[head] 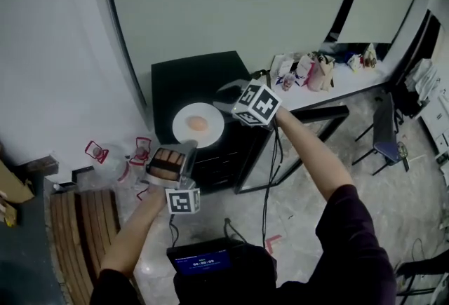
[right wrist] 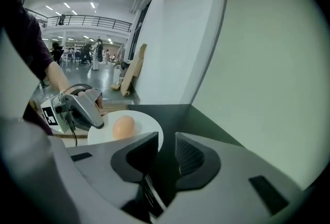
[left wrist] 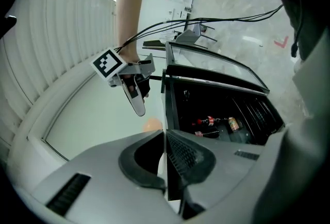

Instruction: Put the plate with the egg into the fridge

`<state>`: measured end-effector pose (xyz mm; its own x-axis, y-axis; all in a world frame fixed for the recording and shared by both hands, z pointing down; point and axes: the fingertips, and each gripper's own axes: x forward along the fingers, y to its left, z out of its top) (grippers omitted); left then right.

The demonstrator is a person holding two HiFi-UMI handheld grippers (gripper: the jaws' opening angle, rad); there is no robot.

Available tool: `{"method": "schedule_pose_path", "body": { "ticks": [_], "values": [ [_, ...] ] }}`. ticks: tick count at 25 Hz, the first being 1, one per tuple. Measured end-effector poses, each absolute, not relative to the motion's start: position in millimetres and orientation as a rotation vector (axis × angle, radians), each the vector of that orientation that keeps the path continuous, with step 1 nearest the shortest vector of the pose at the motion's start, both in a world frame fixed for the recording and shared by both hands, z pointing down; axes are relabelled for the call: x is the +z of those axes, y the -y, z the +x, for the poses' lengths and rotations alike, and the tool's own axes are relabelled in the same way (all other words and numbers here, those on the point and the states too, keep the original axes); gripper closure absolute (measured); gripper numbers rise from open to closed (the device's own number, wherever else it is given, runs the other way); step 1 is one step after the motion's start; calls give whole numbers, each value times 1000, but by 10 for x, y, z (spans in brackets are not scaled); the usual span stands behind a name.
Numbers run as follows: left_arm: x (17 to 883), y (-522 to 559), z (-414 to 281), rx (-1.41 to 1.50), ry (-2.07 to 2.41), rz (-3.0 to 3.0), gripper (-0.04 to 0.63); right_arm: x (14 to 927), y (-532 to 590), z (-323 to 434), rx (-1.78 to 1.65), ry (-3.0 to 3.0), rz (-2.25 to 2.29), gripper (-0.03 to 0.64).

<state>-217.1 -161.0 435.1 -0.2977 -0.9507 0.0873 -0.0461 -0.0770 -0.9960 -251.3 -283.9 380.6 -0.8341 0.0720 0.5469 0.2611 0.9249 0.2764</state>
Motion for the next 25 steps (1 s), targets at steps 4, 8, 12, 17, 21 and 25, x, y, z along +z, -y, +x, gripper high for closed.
{"method": "schedule_pose_path", "body": {
  "ticks": [4,8,12,17,21,25],
  "values": [
    [4328,1623,-1969,-1478,-1445,-1131,574,3697,2765,-2119,-455,2660,-158,512],
    [4294,1588,-1631,-1496,-1485,-1097,574,3607,2716,-1555,-458,2797,-52,512],
    [4247,1509,-1371,-1523,-1491,-1087,574,3534,2619,-1180,-451,2898,10,512],
    [4408,1400,-1174,-1558,-1461,-1105,574,3641,2409,-989,-422,2974,40,512],
    [4600,1273,-1052,-1558,-1442,-1118,574,3824,2172,-900,-432,3001,41,512],
    [4707,1204,-1080,-1545,-1423,-1147,574,3921,2040,-952,-402,3009,63,512]
  ]
}}
